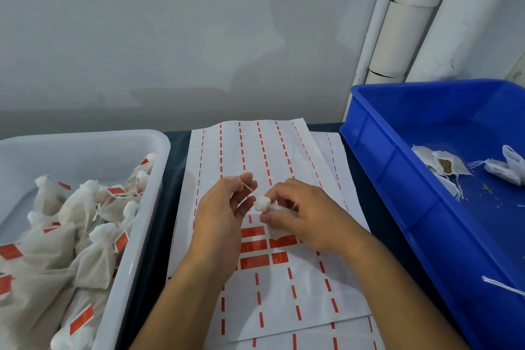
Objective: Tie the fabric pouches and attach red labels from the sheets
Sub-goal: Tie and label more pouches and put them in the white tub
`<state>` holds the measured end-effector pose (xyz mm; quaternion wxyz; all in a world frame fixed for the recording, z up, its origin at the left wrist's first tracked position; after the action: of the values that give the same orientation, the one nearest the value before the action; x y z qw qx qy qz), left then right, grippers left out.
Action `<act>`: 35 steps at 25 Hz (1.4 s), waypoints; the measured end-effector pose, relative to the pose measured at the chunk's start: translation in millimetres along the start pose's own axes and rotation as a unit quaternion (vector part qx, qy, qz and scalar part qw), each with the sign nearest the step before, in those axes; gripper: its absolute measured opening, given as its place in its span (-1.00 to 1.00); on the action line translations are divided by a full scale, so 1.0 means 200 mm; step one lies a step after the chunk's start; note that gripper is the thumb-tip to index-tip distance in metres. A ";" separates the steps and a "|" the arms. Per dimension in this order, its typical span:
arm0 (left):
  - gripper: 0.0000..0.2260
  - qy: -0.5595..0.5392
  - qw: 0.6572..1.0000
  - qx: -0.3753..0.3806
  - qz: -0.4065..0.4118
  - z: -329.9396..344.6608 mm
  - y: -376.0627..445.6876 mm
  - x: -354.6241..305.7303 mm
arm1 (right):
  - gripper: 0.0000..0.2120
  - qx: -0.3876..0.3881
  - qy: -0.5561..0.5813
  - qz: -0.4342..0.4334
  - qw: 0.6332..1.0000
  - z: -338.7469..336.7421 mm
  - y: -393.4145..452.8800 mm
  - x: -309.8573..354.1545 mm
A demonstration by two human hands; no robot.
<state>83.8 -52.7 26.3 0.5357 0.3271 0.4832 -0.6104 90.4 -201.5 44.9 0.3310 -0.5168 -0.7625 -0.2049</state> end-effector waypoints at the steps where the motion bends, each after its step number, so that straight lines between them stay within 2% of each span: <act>1: -0.82 -0.028 1.000 0.009 0.000 0.00 -0.01 0.00 | -0.89 0.000 -0.010 0.000 1.000 0.00 0.00 0.00; 5: -0.78 -0.060 0.997 0.038 -0.003 -0.01 -0.04 0.02 | -0.85 -0.003 -0.029 0.009 1.000 0.01 0.00 0.00; 8: -0.73 0.032 0.999 0.024 0.009 -0.04 -0.06 0.01 | -0.83 0.015 -0.008 0.022 1.000 0.02 -0.02 0.00; 11: -0.72 0.110 0.992 -0.013 0.066 -0.11 -0.10 -0.05 | -0.82 -0.002 -0.016 0.048 0.999 -0.01 -0.04 -0.02; 16: -0.83 0.108 0.983 -0.075 0.126 -0.23 -0.16 -0.12 | -0.77 -0.126 -0.068 0.199 0.969 -0.19 -0.21 -0.25; 18: -0.86 0.114 0.980 -0.087 0.137 -0.25 -0.17 -0.13 | -0.70 -0.130 -0.115 0.246 0.954 -0.23 -0.30 -0.32; 21: -0.89 0.130 0.976 -0.099 0.147 -0.29 -0.19 -0.11 | -0.63 -0.125 -0.104 0.276 0.947 -0.25 -0.39 -0.38; 24: -0.70 0.183 0.967 -0.097 0.145 -0.31 -0.20 -0.09 | -0.48 -0.116 -0.100 0.286 0.946 -0.23 -0.42 -0.40; 27: -0.51 0.281 0.947 -0.081 0.136 -0.30 -0.20 -0.05 | -0.39 -0.103 -0.114 0.308 0.939 -0.20 -0.43 -0.41; 30: -0.45 0.331 0.926 -0.062 0.170 -0.26 -0.21 -0.05 | -0.45 -0.094 -0.064 0.319 0.941 -0.18 -0.44 -0.43; 32: -0.43 0.364 0.909 -0.062 0.192 -0.25 -0.21 -0.06 | -0.62 -0.108 0.014 0.300 0.948 -0.18 -0.43 -0.42; 35: -0.41 0.406 0.887 -0.052 0.212 -0.23 -0.20 -0.05 | -0.71 -0.126 0.153 0.253 0.947 -0.17 -0.44 -0.39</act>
<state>41.5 -8.4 30.7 0.4262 0.6125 0.6086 -0.2698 37.5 -308.3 14.8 0.4169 -0.6925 -0.5148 -0.2856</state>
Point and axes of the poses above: each hand's wrist, its own y-axis towards the middle knuckle, its own z-axis out of the palm, x = y × z, the point moved 9 cm from there along y, towards the middle knuckle, and after that the axes turned 6 degrees about x, right-handed, at the moved point
